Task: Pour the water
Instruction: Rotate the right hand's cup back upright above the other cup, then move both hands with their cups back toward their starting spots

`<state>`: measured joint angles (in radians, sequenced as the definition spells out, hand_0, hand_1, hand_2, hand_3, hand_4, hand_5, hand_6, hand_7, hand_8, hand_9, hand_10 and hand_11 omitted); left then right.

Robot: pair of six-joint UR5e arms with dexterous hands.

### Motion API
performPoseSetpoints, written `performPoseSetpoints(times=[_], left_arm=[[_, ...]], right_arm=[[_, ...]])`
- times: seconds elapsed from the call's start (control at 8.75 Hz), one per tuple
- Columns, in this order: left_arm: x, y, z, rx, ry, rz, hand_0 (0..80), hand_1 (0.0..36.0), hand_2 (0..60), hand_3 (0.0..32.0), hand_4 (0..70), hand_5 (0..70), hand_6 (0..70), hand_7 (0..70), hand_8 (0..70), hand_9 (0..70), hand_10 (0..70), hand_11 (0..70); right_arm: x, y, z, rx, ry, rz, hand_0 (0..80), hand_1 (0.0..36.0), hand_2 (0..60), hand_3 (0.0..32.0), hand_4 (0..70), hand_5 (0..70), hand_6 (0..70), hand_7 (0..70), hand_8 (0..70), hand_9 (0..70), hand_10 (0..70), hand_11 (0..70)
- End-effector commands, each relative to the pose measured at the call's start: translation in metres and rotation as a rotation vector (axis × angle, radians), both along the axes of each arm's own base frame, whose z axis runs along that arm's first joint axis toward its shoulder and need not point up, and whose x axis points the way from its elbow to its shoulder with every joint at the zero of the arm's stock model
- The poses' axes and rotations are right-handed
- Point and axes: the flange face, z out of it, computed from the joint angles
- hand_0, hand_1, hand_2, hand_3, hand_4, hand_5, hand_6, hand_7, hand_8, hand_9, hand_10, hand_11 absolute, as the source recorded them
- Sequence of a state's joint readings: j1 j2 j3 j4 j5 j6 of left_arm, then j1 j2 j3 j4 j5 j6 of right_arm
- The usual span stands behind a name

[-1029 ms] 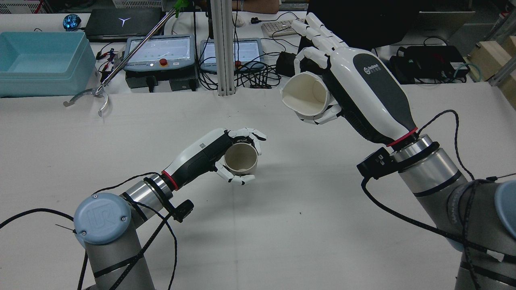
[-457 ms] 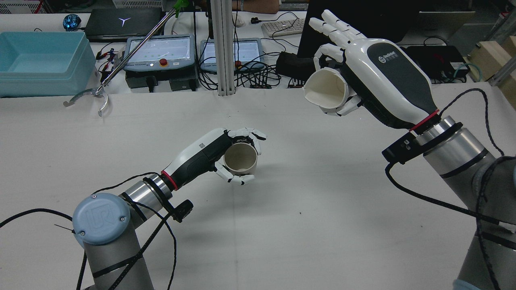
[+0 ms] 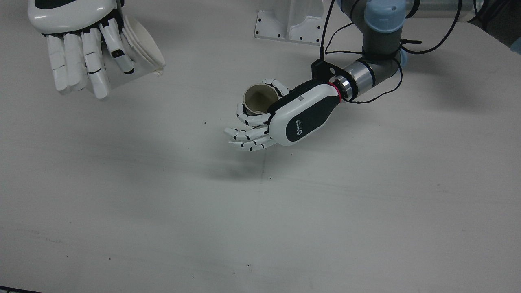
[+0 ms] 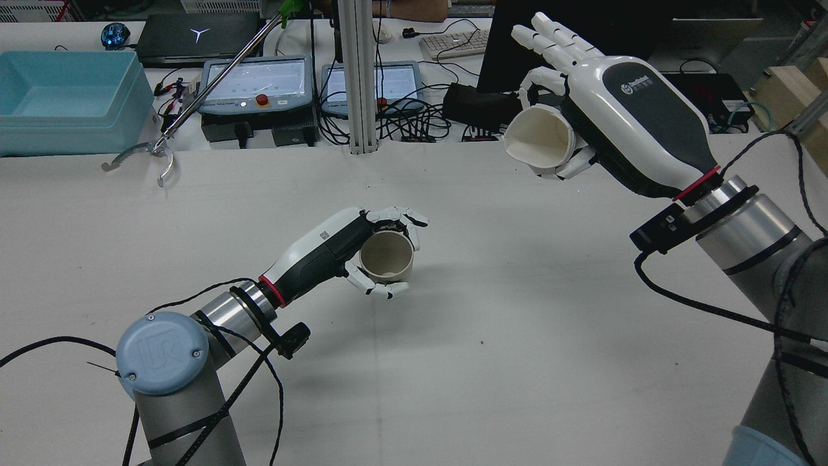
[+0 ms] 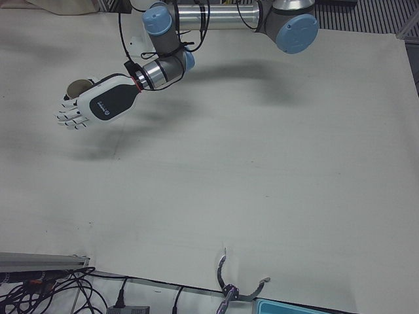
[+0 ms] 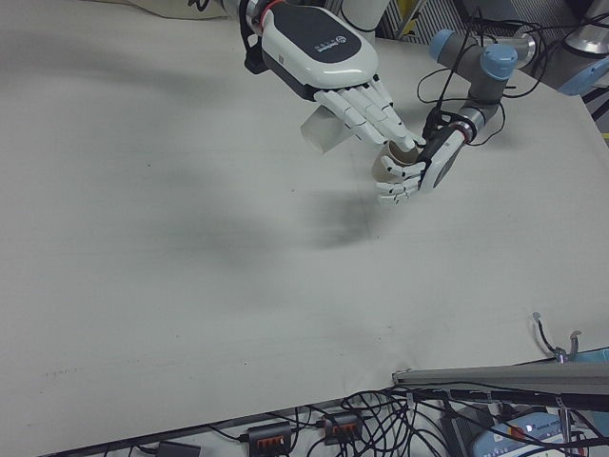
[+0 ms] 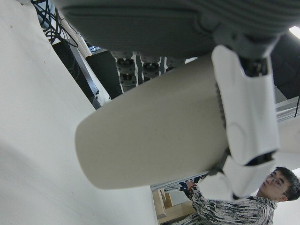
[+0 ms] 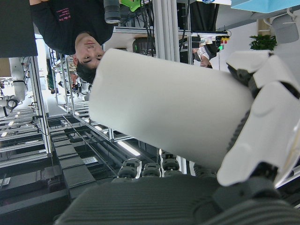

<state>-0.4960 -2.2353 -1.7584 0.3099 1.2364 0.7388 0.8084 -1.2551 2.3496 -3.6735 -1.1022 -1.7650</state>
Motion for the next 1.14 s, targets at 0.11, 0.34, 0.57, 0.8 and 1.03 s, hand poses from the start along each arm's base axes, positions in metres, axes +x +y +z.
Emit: performPoseSetpoints(times=[0.11, 0.34, 0.57, 0.8, 1.03], left_arm=[[-0.046, -0.032, 0.065, -0.065, -0.028, -0.054, 53.4, 36.0, 60.0, 0.0, 38.2, 68.0, 16.8, 27.4, 12.9, 20.3, 10.5, 17.8], [-0.118, -0.074, 0.120, -0.117, -0.039, -0.154, 53.1, 36.0, 60.0, 0.0, 38.6, 67.8, 16.7, 27.3, 12.9, 20.3, 10.6, 17.8], [-0.189, -0.103, 0.195, -0.183, -0.051, -0.246, 53.6, 36.0, 60.0, 0.0, 38.8, 68.1, 17.0, 28.0, 13.3, 20.9, 10.7, 18.1], [-0.249, -0.107, 0.303, -0.295, -0.061, -0.304, 53.8, 36.0, 60.0, 0.0, 39.1, 67.6, 17.0, 27.9, 13.6, 21.3, 11.0, 18.5], [-0.278, -0.113, 0.404, -0.375, -0.078, -0.339, 54.7, 36.0, 60.0, 0.0, 39.9, 68.6, 17.6, 28.4, 14.2, 22.0, 11.3, 19.0]], right_arm=[[0.019, -0.036, 0.074, -0.235, -0.349, -0.008, 42.1, 14.5, 39.8, 0.0, 23.0, 70.0, 7.0, 11.2, 3.1, 6.9, 6.0, 9.3], [0.018, -0.060, 0.143, -0.387, -0.533, -0.015, 42.2, 12.5, 30.5, 0.0, 22.5, 70.0, 5.9, 10.4, 2.6, 6.4, 5.4, 8.4], [0.027, -0.075, 0.213, -0.464, -0.725, -0.031, 42.0, 13.1, 32.5, 0.0, 21.7, 70.0, 5.2, 9.5, 2.7, 6.6, 5.6, 8.7], [0.036, -0.073, 0.244, -0.503, -0.754, -0.013, 42.4, 13.1, 31.3, 0.0, 21.5, 70.0, 5.4, 10.1, 2.7, 6.7, 5.4, 8.4], [0.043, -0.064, 0.270, -0.541, -0.764, 0.000, 41.9, 12.2, 28.4, 0.0, 20.4, 70.0, 4.9, 9.4, 2.9, 6.9, 5.4, 8.5]])
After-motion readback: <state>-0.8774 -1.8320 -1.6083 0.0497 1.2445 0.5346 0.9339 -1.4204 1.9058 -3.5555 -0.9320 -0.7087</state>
